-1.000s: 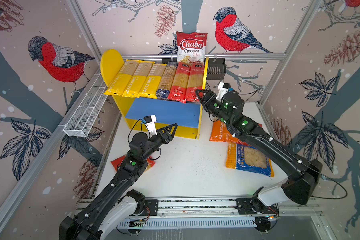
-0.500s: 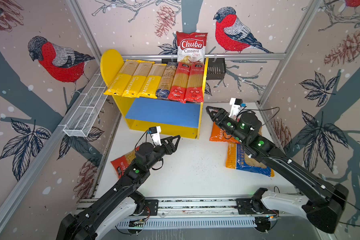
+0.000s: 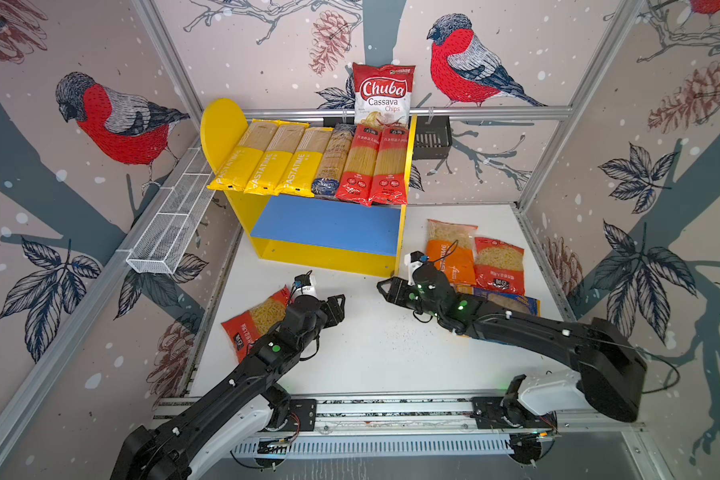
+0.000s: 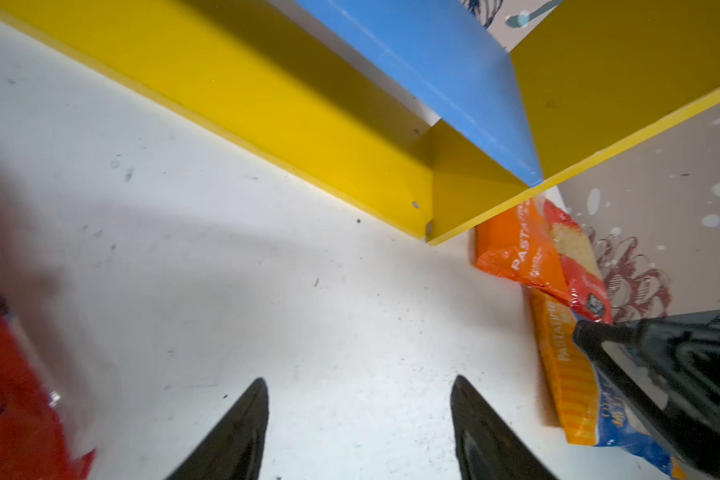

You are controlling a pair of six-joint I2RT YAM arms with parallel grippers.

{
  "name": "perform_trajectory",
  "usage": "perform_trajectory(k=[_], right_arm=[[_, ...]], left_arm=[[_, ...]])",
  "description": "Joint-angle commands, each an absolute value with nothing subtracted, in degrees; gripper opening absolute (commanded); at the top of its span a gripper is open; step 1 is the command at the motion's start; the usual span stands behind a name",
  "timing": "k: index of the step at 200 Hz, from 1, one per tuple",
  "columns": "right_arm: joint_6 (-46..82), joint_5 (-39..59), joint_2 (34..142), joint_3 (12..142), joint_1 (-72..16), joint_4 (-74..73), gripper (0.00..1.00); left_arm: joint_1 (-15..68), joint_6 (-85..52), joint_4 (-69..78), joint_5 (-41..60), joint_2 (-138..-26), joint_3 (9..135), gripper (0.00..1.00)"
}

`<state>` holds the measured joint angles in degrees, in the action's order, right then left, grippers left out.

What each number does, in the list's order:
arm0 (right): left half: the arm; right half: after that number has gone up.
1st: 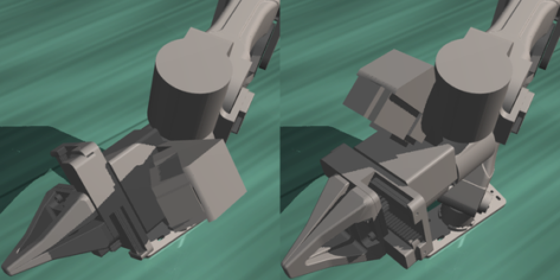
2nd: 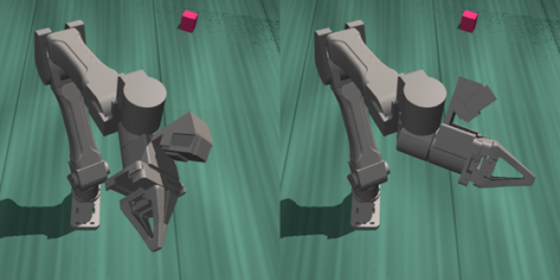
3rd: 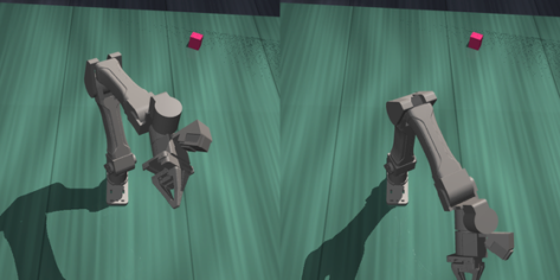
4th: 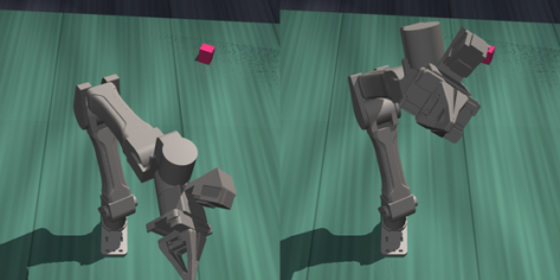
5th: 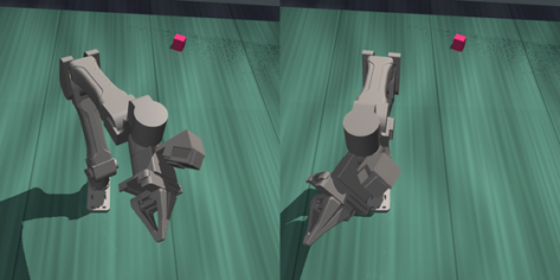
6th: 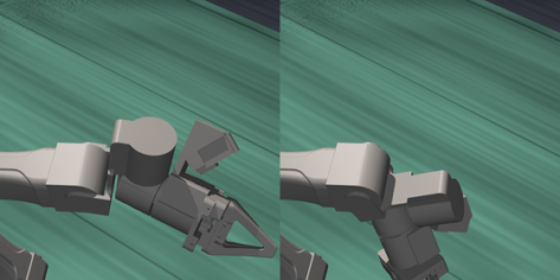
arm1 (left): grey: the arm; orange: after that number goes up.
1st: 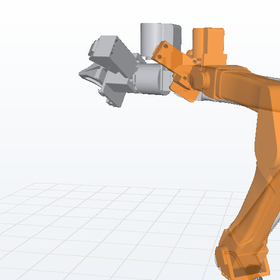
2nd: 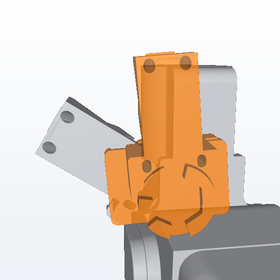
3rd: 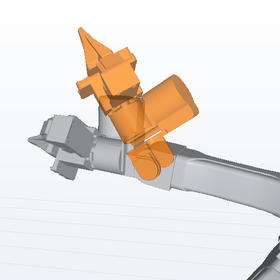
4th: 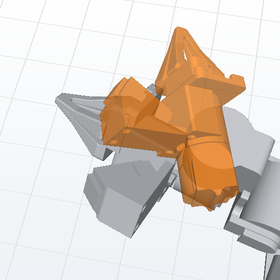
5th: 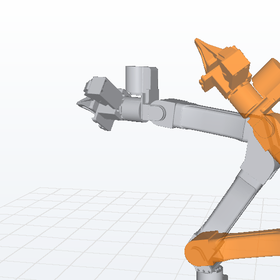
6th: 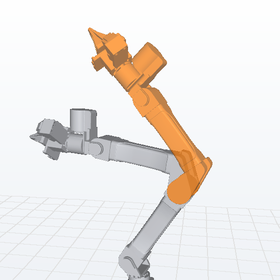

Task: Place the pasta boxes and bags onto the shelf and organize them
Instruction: 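Open both grippers and pull them back from the shelf, then grasp the red fusilli bag with the right gripper and drag it toward the left gripper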

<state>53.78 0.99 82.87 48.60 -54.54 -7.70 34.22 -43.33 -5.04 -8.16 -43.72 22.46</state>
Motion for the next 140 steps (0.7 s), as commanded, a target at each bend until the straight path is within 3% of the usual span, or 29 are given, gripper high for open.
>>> perform_trajectory(k=[1,80,140], right_arm=[[52.4,2.95,85.78,50.08,-55.11,-10.76,0.53],[53.1,6.53,98.77,54.47,-58.81,-13.15,0.51],[55.82,11.45,110.53,63.37,-63.2,-18.91,0.55]], left_arm=[[34.19,-44.28,-7.67,-9.68,-43.62,22.06,0.69],[33.66,-42.93,-6.9,-8.62,-47.89,22.02,0.68],[22.26,-39.76,-12.57,-5.51,-45.62,25.34,0.68]])
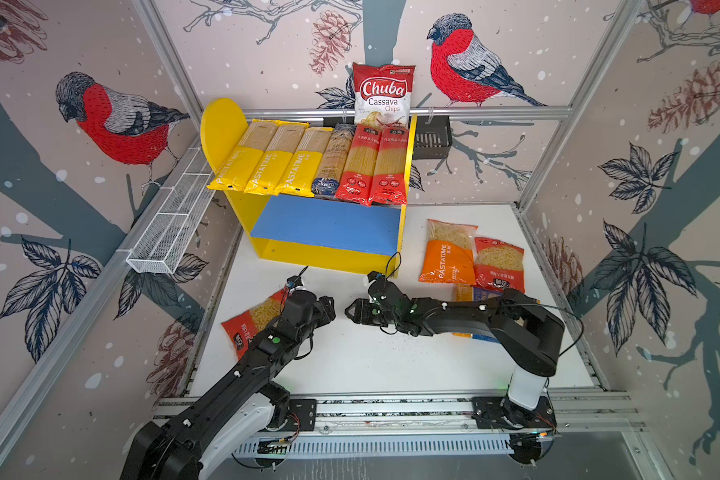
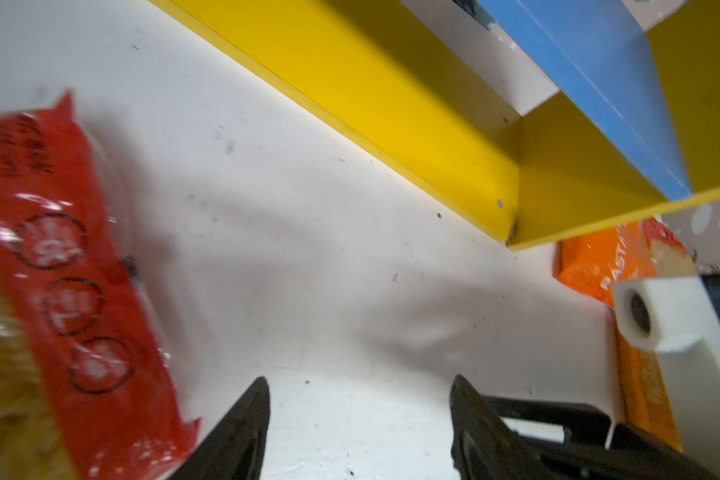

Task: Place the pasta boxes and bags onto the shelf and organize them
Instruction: 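Grasp the red fusilli bag with the right gripper and drag it toward the left gripper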

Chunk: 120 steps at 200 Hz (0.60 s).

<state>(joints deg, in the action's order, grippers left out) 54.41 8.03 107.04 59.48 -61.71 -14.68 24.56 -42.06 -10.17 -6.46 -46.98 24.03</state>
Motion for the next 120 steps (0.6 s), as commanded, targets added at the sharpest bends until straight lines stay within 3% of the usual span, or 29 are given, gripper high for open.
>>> perform_trajectory(k=[1,82,120], right_arm=[[55.82,11.57,110.77,63.63,-63.24,-18.9,0.56],[58.15,18.24,126.88,79.92,-66.87,-20.48,0.53],[58.14,19.72,132.49,86.13,-67.84,-17.86,0.41]], left_arm=[[22.16,-39.74,-12.7,-5.61,-45.58,25.34,0.68],[20.65,-37.82,-16.58,-9.99,-39.01,27.71,0.66],[20.65,-38.62,-14.04,-5.31,-37.28,26.04,0.66]])
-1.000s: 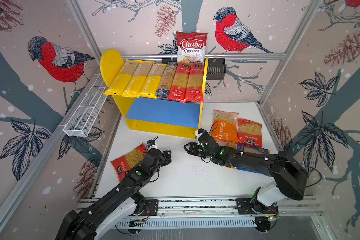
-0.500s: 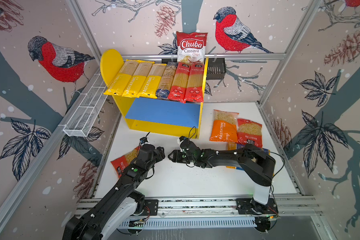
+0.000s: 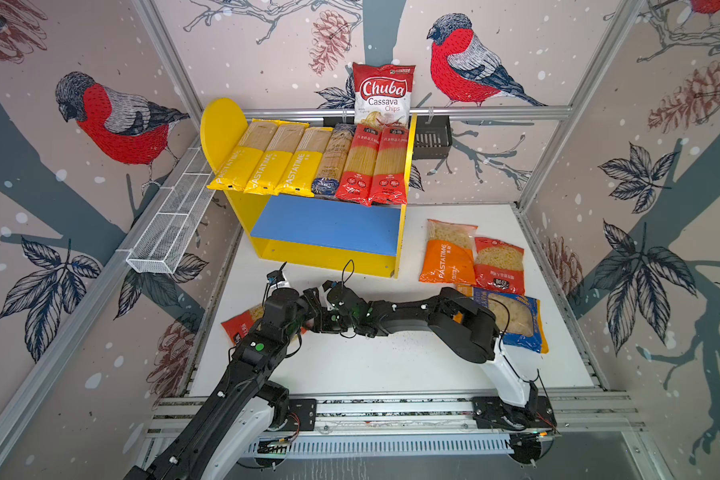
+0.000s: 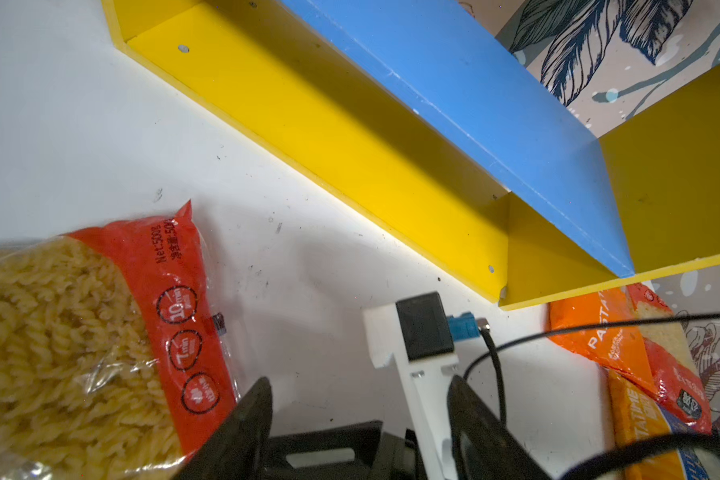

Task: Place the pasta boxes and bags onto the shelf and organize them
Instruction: 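Grasp the red fusilli bag with the right gripper and drag it toward the left gripper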

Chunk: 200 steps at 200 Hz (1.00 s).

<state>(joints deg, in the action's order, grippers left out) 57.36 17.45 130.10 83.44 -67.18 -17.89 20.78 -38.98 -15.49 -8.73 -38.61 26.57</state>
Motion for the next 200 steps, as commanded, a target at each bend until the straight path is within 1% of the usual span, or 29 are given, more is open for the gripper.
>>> perform_trajectory(k=[1,38,66,80,102,126,156,175,200], right_arm=[[58.2,19.75,132.64,86.22,-67.85,-17.85,0.4],[56.65,18.37,132.05,85.85,-67.87,-17.47,0.13],[53.49,14.87,126.87,81.25,-66.83,-15.89,0.03],[51.82,14.06,123.24,77.49,-65.79,-14.5,0.0],[47.9,14.31,115.5,70.07,-63.81,-11.49,0.0],[40.24,14.16,107.34,63.65,-60.79,-1.44,0.0],[32.61,12.85,100.39,58.42,-57.07,9.19,0.0],[31.98,11.51,98.08,56.13,-54.37,11.59,0.0],[33.25,9.47,95.87,52.79,-52.8,10.57,0.04]], left_arm=[[20.65,-38.56,-13.92,-5.16,-37.18,25.98,0.66],[20.65,-37.4,-14.4,-4.63,-35.67,27.01,0.66],[20.65,-36.07,-14.62,-4.11,-36.37,28.5,0.66],[20.65,-35.7,-14.46,-3.55,-36.88,29.15,0.66],[20.65,-34.77,-13.18,-1.96,-37.33,29.75,0.67],[20.65,-34.15,-11.32,0.11,-38.22,29.88,0.67],[20.74,-34.44,-8.23,2.88,-41.39,28.65,0.67],[20.83,-35.53,-6.95,3.48,-43.75,27.45,0.67],[22.15,-36.43,-5.66,3.55,-45.38,25.75,0.67]])
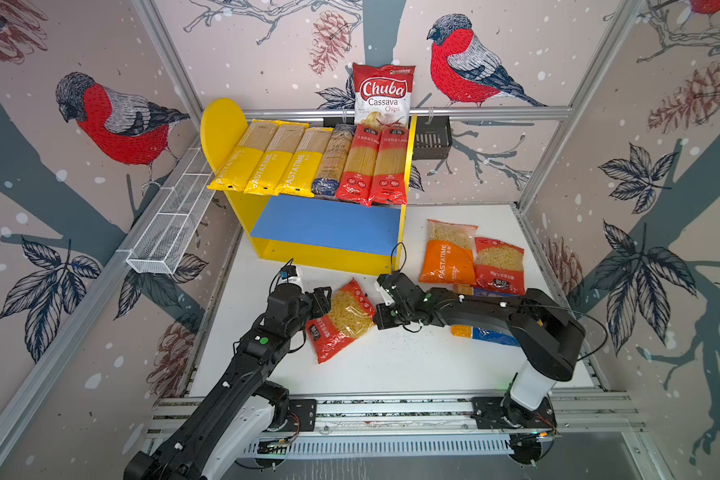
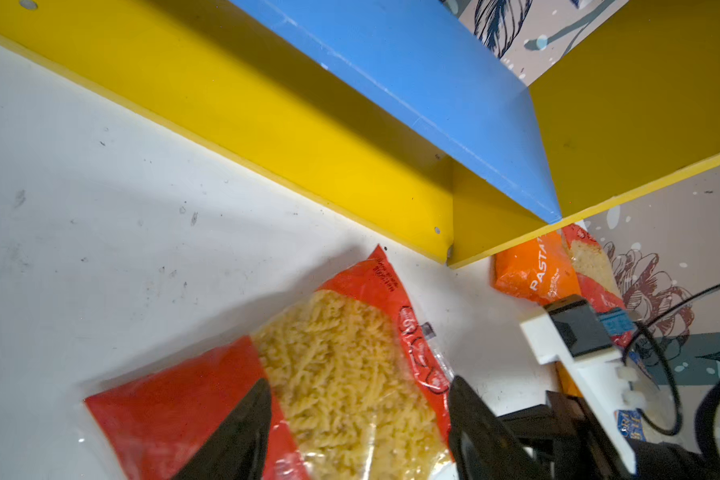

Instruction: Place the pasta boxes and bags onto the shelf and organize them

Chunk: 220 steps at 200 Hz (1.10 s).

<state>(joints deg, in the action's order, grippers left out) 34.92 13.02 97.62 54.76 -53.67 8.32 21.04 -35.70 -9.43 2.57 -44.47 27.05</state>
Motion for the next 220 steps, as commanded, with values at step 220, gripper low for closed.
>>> perform_trajectory(k=[220], right_arm=[[42.48,19.98,99.93,50.48,-45.91,-6.81,0.33]], left_arm=[[55.51,-51.02,5.19,7.81,-58.09,16.9,0.67]])
